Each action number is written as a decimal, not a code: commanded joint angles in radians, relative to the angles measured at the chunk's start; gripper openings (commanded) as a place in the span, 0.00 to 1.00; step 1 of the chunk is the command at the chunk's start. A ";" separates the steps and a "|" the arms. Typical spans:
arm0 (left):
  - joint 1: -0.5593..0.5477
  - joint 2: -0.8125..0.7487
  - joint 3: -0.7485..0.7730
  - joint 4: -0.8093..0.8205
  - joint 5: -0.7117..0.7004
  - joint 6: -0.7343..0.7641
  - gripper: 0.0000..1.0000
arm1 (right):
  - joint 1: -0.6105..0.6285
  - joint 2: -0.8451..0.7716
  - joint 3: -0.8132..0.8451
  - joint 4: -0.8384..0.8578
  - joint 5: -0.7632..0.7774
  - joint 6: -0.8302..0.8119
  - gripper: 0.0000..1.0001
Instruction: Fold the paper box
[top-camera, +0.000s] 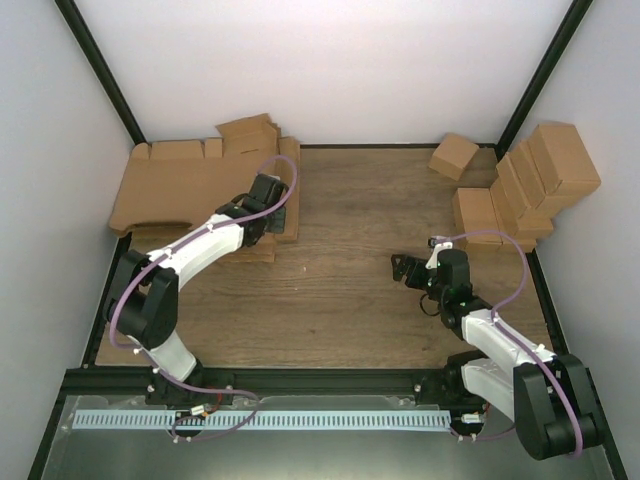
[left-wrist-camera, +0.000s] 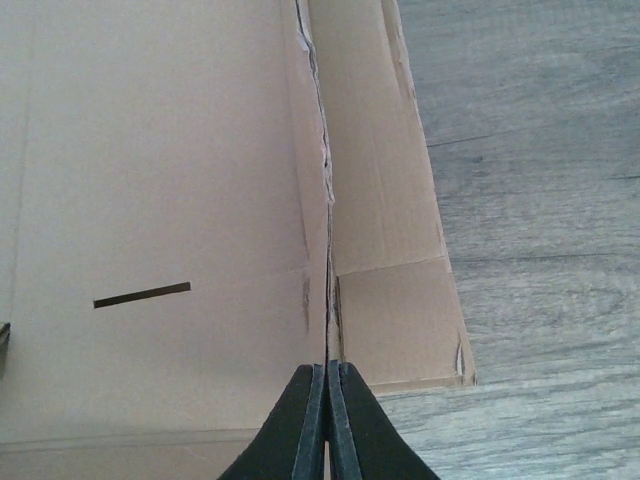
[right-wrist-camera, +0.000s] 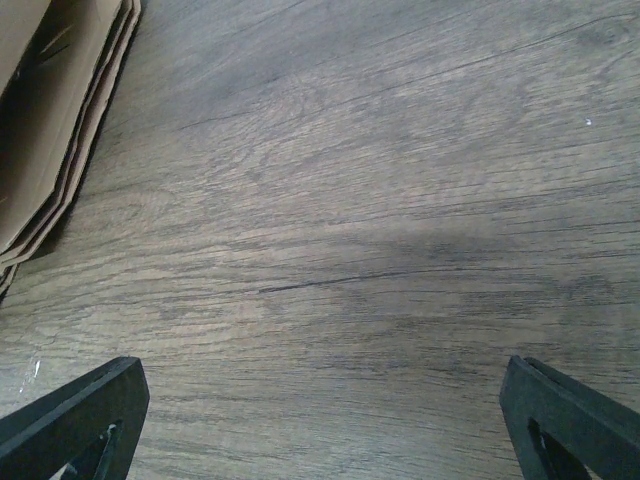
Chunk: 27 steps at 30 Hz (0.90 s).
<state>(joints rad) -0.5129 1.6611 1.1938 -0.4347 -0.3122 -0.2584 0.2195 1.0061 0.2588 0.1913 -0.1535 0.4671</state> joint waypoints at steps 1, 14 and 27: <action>0.001 -0.006 -0.002 0.016 0.030 0.001 0.04 | 0.010 0.006 0.034 0.012 -0.005 -0.008 1.00; -0.109 -0.100 0.114 -0.131 0.197 -0.031 0.04 | 0.009 0.008 0.034 0.011 -0.004 -0.010 1.00; -0.367 -0.258 0.058 -0.012 0.518 -0.185 0.17 | 0.009 0.040 0.076 -0.034 0.044 0.007 1.00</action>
<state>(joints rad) -0.8707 1.4437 1.2812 -0.5533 -0.0040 -0.3874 0.2195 1.0271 0.2630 0.1883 -0.1547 0.4652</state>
